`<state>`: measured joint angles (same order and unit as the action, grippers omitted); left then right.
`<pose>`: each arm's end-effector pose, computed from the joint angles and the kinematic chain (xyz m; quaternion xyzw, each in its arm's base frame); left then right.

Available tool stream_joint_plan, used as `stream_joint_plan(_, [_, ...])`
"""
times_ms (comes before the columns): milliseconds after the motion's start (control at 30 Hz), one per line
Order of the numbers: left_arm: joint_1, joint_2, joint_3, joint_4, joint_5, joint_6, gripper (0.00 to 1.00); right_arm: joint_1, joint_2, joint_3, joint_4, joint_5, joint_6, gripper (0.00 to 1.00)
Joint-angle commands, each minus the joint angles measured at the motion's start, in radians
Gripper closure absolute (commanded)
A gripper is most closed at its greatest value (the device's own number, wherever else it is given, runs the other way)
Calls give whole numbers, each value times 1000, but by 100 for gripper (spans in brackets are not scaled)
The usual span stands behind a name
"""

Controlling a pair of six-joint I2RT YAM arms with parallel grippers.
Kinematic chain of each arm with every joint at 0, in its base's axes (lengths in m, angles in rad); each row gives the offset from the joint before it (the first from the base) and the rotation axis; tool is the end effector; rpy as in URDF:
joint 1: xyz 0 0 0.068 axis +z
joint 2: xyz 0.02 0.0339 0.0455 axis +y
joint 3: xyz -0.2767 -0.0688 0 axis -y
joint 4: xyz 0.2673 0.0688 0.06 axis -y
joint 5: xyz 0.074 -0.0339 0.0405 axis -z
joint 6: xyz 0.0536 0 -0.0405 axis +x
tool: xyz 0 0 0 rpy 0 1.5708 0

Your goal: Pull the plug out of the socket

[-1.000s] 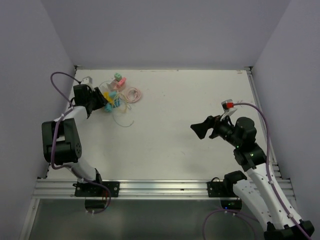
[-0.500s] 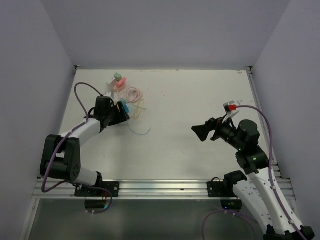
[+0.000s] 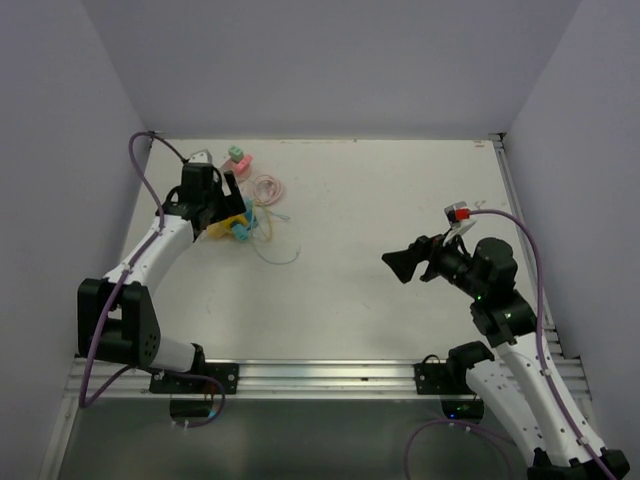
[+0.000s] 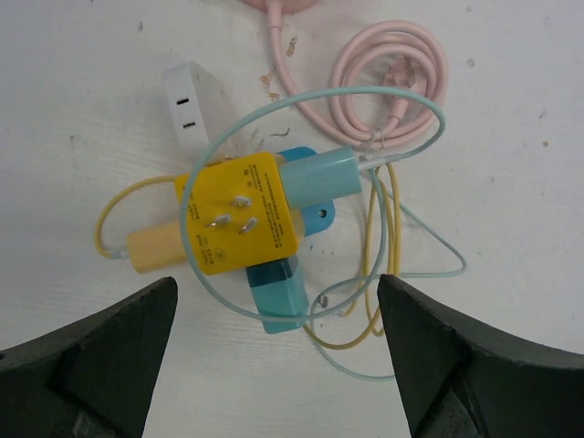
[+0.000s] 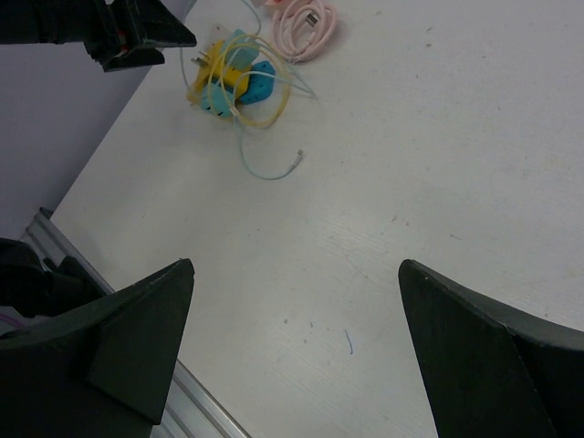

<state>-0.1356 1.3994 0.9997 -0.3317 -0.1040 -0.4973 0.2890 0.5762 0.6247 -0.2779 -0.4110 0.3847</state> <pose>0.3348 -0.0401 0.2524 -0.1849 0.8933 -0.0815 0.4015 0.1587 0.0695 0.3091 -0.0900 0.7721 0.3520 0.5214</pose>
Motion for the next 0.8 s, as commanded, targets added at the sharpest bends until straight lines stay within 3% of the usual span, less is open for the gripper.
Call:
stream_joint_plan(0, [22, 68, 85, -93, -46, 100, 5, 4, 2, 49, 5, -17, -6, 1])
stream_joint_plan(167, [48, 153, 126, -110, 39, 180, 5, 4, 10, 41, 14, -17, -6, 1])
stream_joint_plan(367, [48, 217, 140, -79, 99, 172, 4, 4, 19, 40, 22, -22, -4, 1])
stream_joint_plan(767, [48, 294, 178, -24, 83, 117, 11, 4, 16, 40, 11, -17, -9, 1])
